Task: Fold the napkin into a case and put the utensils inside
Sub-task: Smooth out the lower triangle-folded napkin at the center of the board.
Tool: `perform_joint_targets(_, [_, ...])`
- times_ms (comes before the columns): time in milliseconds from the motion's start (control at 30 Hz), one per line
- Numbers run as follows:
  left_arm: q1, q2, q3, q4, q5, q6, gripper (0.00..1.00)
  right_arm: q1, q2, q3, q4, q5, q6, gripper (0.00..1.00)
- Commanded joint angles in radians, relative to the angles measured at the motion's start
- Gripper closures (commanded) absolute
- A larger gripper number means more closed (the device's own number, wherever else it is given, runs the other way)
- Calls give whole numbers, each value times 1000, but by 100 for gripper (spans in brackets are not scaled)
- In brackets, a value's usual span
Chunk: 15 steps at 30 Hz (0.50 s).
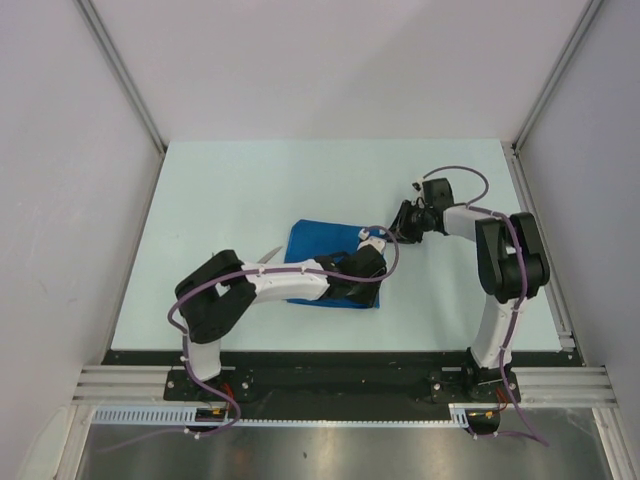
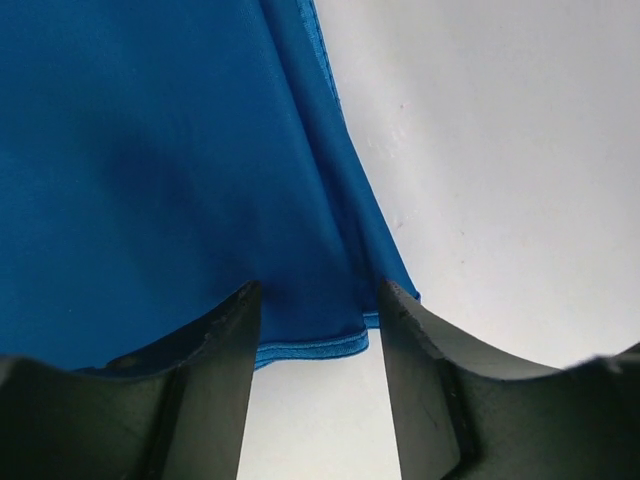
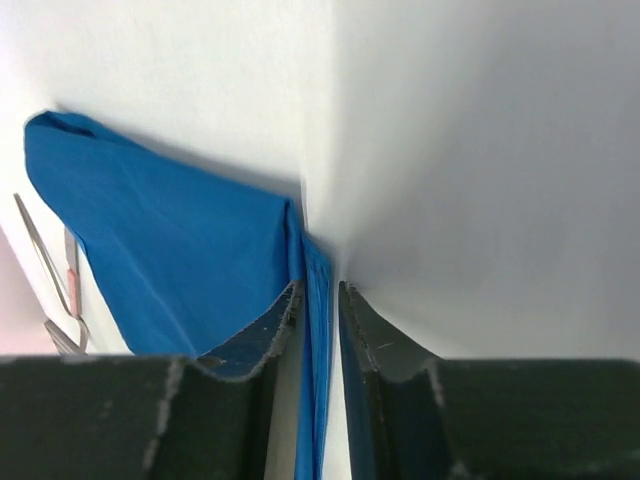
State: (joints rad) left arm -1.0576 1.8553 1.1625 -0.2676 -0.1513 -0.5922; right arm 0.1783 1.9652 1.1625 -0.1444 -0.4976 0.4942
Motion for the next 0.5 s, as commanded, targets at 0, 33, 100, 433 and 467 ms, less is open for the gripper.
perform_joint_targets(0, [-7,19,46,-10,-25,6,49,27,-149,-59,-81,42,-43,73])
perform_joint_targets(33, [-7,21,45,-10,-25,6,50,32,-166,-102,-93,41,-43,72])
perform_joint_targets(100, [-10,27,45,-15,-22,2,55,46,-228,-157,-86,10,-31,72])
perform_joint_targets(433, [-16,15,55,-30,-13,-8,77,181,-449,-520,89,-62,70,73])
perform_joint_targets(467, [-16,12,55,-30,-10,-8,81,191,-460,-540,103,-55,79,73])
